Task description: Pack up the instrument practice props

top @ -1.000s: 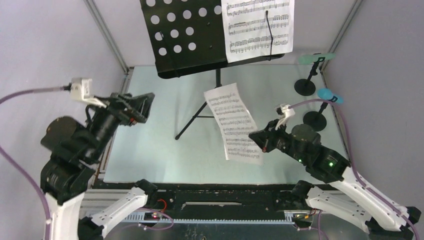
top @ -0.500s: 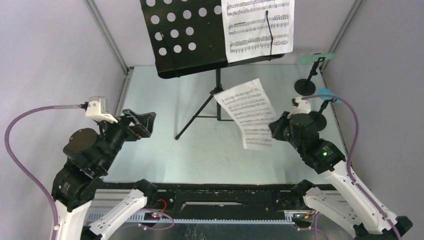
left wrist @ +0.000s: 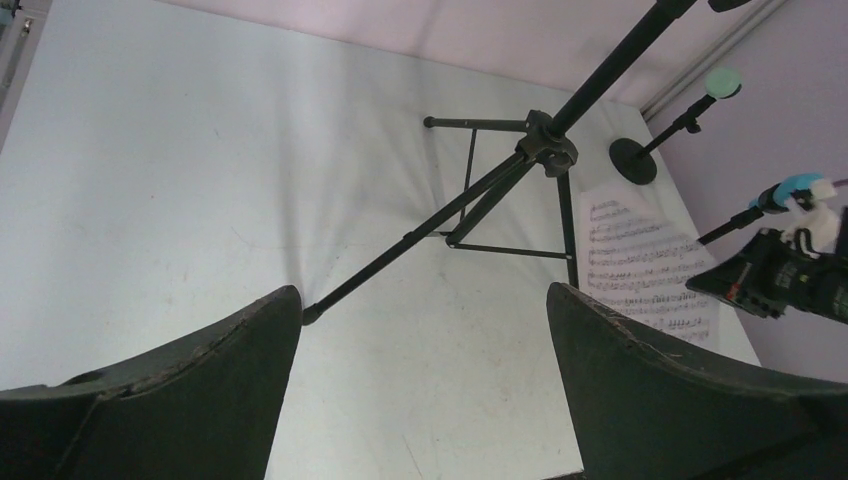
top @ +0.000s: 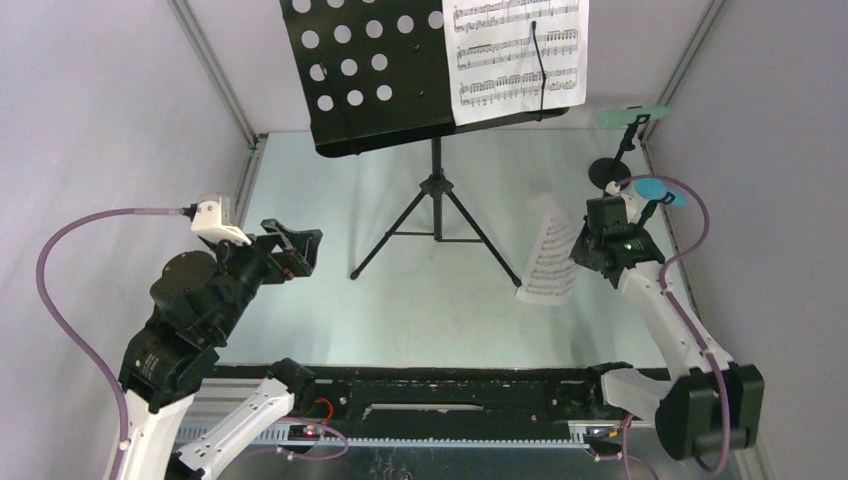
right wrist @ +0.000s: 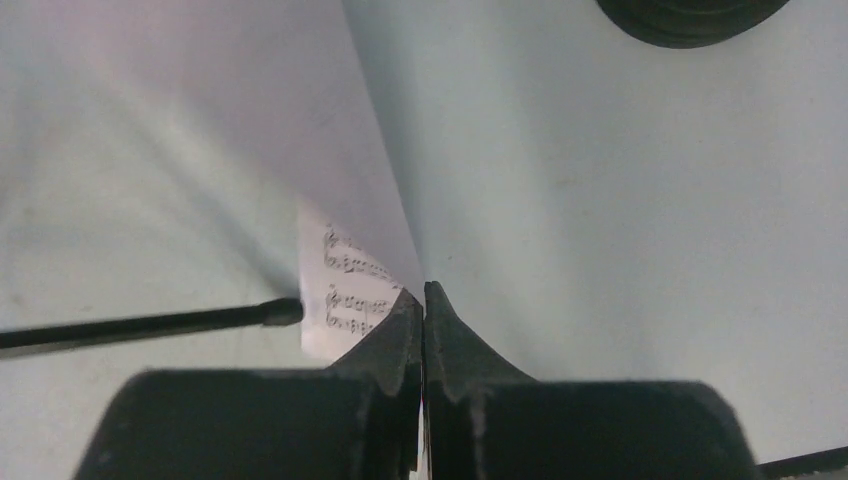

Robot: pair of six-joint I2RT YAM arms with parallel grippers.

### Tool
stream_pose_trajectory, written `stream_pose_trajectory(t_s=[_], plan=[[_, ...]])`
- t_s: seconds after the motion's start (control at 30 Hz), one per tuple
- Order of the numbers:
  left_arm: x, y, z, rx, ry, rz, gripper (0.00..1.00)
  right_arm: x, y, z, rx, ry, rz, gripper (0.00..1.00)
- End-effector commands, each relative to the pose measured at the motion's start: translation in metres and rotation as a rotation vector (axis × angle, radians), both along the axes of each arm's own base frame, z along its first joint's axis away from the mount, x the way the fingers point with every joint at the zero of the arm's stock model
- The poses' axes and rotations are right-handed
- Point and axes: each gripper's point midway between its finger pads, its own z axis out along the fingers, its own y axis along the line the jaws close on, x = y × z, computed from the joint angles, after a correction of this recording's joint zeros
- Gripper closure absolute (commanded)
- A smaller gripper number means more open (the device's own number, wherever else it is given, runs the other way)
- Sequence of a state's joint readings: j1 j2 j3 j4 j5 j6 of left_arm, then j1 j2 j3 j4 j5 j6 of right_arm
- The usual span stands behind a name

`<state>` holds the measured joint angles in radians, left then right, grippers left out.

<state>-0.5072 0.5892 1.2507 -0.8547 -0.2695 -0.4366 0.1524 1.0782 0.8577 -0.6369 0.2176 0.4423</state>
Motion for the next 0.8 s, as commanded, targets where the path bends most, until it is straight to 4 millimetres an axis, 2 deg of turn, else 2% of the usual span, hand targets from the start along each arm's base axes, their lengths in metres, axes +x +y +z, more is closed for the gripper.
stream_pose_trajectory(t_s=[0.0, 0.13, 0.27, 0.33, 0.43, 0.5, 0.57, 0.67, 0.7, 0.77], plan=[[0.007, -0.008, -0.006, 0.009, 0.015, -0.025, 0.0, 0.027, -0.017, 0.003, -0.077, -0.001, -0.018, 1.0], [0.008, -0.009, -0.011, 0.017, 0.025, -0.027, 0.0, 0.041, -0.023, -0.012, -0.116, 0.064, -0.026, 0.98], [0.007, -0.009, -0.014, 0.023, 0.027, -0.028, 0.0, 0.046, -0.039, -0.011, -0.201, 0.107, -0.077, 0.76], [0.007, -0.008, -0.015, 0.028, 0.027, -0.026, 0.0, 0.046, -0.045, -0.002, -0.225, 0.095, -0.099, 0.58], [0.008, -0.007, -0.017, 0.036, 0.028, -0.024, 0.0, 0.042, -0.052, 0.022, -0.246, 0.036, -0.135, 0.3], [0.008, -0.007, -0.017, 0.042, 0.029, -0.024, 0.0, 0.035, -0.056, 0.045, -0.249, -0.014, -0.155, 0.21], [0.009, -0.006, -0.016, 0.044, 0.025, -0.02, 0.0, 0.028, -0.053, 0.068, -0.22, -0.077, -0.144, 0.19], [0.005, -0.006, -0.008, 0.038, 0.006, -0.031, 0.0, 0.019, -0.033, 0.102, -0.131, -0.203, -0.043, 0.19], [0.001, -0.006, 0.001, 0.028, -0.018, -0.044, 0.0, 0.015, -0.025, 0.115, -0.101, -0.252, 0.005, 0.19], [-0.01, 0.001, 0.034, 0.006, -0.095, -0.042, 0.0, 0.006, -0.009, 0.141, -0.052, -0.353, 0.097, 0.2]])
